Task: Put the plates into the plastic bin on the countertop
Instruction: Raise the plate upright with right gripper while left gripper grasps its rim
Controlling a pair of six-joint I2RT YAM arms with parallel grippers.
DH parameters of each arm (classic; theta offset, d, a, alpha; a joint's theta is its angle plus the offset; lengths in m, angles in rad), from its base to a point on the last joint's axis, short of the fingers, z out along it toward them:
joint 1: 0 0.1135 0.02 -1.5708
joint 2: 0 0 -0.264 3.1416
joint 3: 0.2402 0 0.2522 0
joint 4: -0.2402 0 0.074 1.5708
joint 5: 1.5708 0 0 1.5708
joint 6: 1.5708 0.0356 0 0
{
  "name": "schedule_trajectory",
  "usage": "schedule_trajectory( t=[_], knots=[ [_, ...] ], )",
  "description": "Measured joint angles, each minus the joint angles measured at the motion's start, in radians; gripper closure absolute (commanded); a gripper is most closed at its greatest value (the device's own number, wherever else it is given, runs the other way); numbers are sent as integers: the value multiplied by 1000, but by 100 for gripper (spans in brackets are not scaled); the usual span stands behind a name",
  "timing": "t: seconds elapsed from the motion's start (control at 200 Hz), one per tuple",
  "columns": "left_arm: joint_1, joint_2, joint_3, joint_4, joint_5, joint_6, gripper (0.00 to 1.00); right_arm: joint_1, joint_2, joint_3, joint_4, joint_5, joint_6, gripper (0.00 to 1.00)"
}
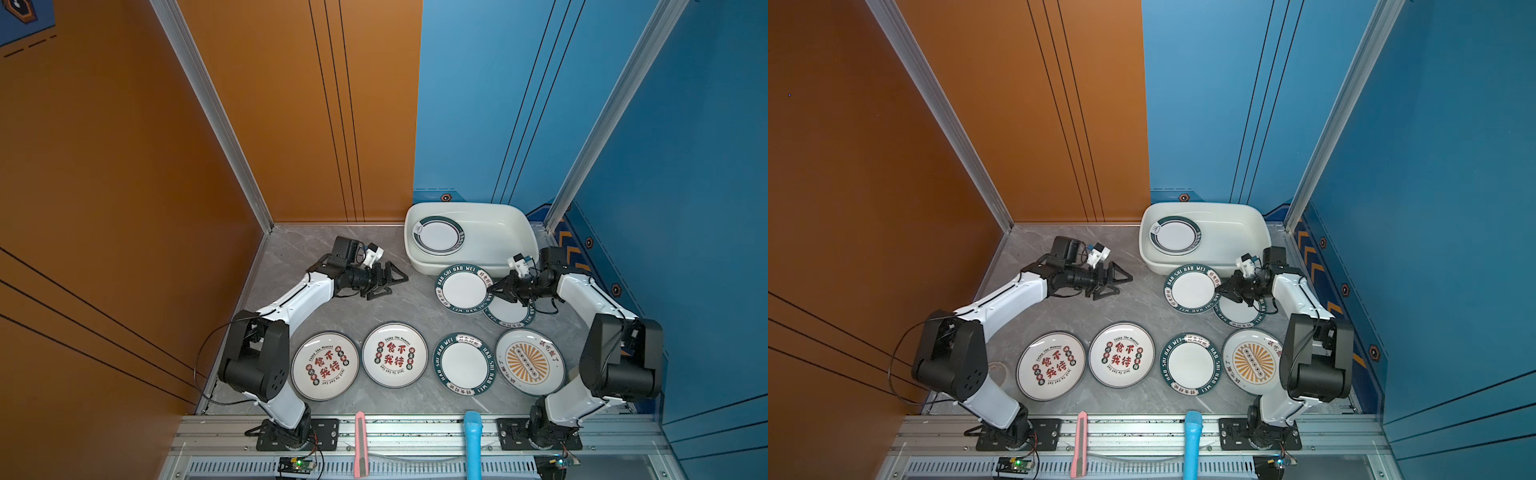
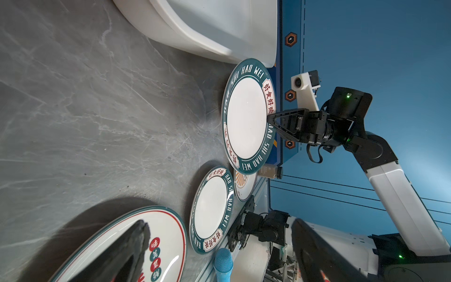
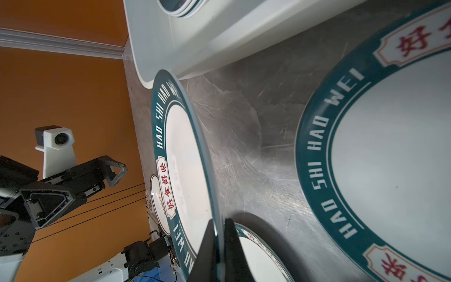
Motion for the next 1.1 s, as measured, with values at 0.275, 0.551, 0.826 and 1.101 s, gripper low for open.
schedule_trajectory(
  t=[0.275,0.551,0.826,1.101],
  knots=[
    [-21,0,-7,103,19,-29,22,122,-17,37,8,-32,42,100],
    [-49,25,-21,170,25,-65,38,188,-17,72,50,-37,124,100],
    [-68,46,-21,213,25,-93,59,248,-13,114,77,-38,157,100],
    [-69,80,-15,257,32,-130,82,276,-7,125,90,-37,188,100]
  ],
)
